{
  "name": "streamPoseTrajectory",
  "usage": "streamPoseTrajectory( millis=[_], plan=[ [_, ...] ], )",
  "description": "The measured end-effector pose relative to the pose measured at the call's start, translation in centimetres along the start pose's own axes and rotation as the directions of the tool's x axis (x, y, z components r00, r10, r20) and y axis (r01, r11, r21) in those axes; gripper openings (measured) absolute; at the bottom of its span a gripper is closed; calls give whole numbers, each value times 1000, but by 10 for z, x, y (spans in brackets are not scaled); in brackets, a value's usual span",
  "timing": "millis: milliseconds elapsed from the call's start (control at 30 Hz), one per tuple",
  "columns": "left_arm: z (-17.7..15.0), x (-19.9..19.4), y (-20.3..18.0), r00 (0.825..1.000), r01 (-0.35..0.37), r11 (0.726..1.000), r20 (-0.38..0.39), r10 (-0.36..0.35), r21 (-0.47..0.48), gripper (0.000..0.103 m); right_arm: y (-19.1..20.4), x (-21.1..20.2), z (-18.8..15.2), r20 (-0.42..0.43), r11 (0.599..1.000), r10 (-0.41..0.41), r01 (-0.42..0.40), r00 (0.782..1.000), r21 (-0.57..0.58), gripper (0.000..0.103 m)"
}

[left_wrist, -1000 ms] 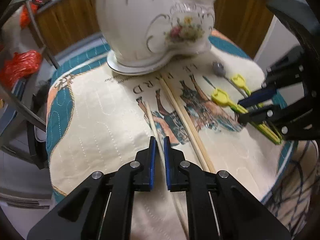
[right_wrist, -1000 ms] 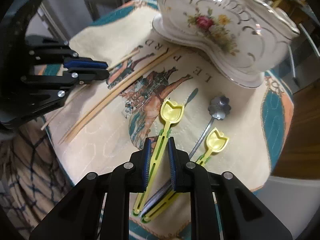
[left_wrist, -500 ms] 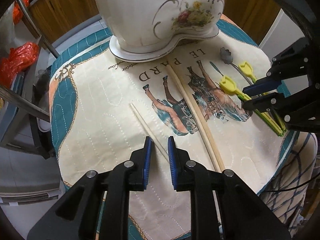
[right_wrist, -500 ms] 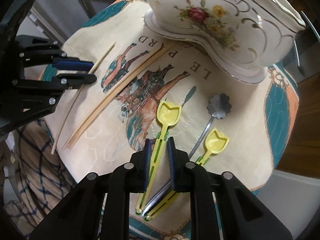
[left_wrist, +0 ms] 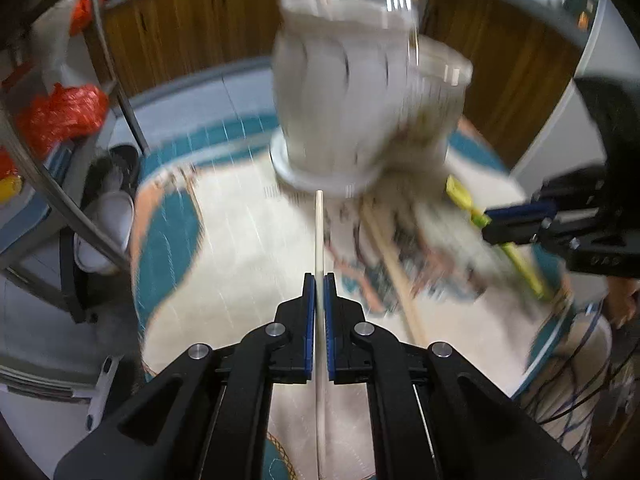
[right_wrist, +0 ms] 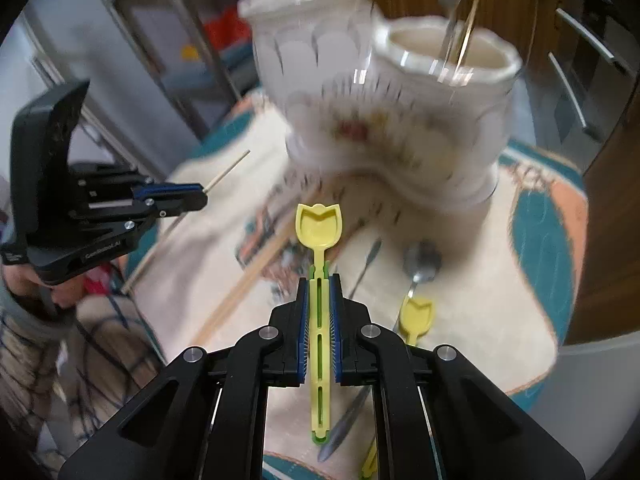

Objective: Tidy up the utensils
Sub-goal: 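Grasp a chopstick with the left tool while the right tool grasps a yellow tulip utensil, then lower the chopstick and yellow utensil into the holder cups and open both tools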

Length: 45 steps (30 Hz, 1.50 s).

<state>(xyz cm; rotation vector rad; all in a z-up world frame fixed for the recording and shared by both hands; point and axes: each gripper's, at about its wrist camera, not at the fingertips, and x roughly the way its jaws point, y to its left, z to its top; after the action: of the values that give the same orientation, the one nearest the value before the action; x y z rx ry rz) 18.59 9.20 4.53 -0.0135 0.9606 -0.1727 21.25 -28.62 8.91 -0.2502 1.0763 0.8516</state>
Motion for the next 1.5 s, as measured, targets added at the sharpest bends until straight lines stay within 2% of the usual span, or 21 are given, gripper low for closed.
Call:
streamPoseTrajectory(
  millis=[67, 133, 200, 300, 333, 367, 433, 533, 600, 667, 700, 767, 800, 933, 1033, 1133, 1200, 1233, 1267, 1367, 1500],
  plan=[
    [3, -15, -2, 997, 26, 999, 74, -24, -20, 4, 2, -9, 5, 67, 1000, 20, -21, 998, 13, 10],
    [7, -34, 0, 982, 67, 997, 180, -60, -36, 4, -1, -23, 5, 149, 998, 43, -48, 988, 30, 10],
    [7, -45, 0, 967, 85, 995, 247, -69, -57, 4, -7, -36, 4, 236, 997, 55, -66, 970, 40, 10],
    [16, -57, 2, 921, 142, 987, 376, -103, -77, 4, -11, -51, 6, 355, 994, 64, -90, 932, 58, 10],
    [19, -62, 2, 900, 154, 985, 424, -106, -82, 4, -14, -55, 6, 389, 992, 81, -114, 918, 61, 10],
    [22, -63, 0, 888, 163, 983, 447, -110, -82, 4, -17, -57, 8, 417, 990, 87, -125, 905, 65, 10],
    [28, -68, -4, 853, 183, 980, 509, -117, -80, 4, -15, -56, 11, 455, 991, 77, -119, 887, 64, 10],
    [39, -67, -7, 810, 193, 978, 575, -112, -81, 4, -19, -56, 20, 516, 993, 48, -95, 855, 65, 10],
    [51, -65, -10, 783, 184, 980, 614, -101, -75, 4, -25, -59, 27, 564, 995, 32, -82, 825, 64, 10],
    [61, -66, -10, 763, 178, 982, 640, -95, -67, 4, -34, -60, 35, 615, 994, 25, -87, 788, 71, 10],
    [68, -66, -11, 742, 169, 983, 665, -83, -66, 4, -36, -61, 38, 631, 993, 30, -97, 775, 72, 10],
    [77, -68, -12, 715, 163, 985, 696, -72, -66, 4, -45, -61, 47, 671, 989, 41, -125, 740, 77, 10],
    [84, -69, -11, 690, 167, 983, 721, -61, -77, 4, -46, -62, 49, 683, 989, 44, -130, 729, 75, 10],
    [97, -76, -4, 615, 194, 973, 788, -21, -125, 4, -51, -62, 67, 719, 991, 19, -107, 695, 77, 10],
    [110, -75, -1, 559, 187, 971, 829, 19, -148, 4, -52, -62, 77, 742, 994, -9, -78, 671, 82, 10],
    [120, -70, 4, 515, 197, 968, 857, 30, -153, 4, -53, -54, 84, 743, 995, -39, -41, 668, 89, 10],
    [122, -61, 2, 509, 181, 969, 859, 54, -168, 4, -53, -46, 85, 732, 996, -50, -21, 680, 88, 10],
    [121, -53, 1, 518, 180, 969, 854, 55, -171, 4, -52, -44, 85, 728, 996, -56, -11, 683, 87, 10],
    [121, -48, 1, 530, 179, 969, 846, 53, -173, 4, -52, -40, 84, 720, 996, -65, 3, 691, 87, 10],
    [119, -33, -2, 582, 156, 972, 811, 53, -176, 4, -51, -33, 80, 702, 996, -78, 24, 708, 87, 10],
    [103, -26, -7, 642, 126, 979, 766, 41, -158, 4, -46, -29, 71, 681, 995, -92, 49, 726, 82, 10]
  ],
)
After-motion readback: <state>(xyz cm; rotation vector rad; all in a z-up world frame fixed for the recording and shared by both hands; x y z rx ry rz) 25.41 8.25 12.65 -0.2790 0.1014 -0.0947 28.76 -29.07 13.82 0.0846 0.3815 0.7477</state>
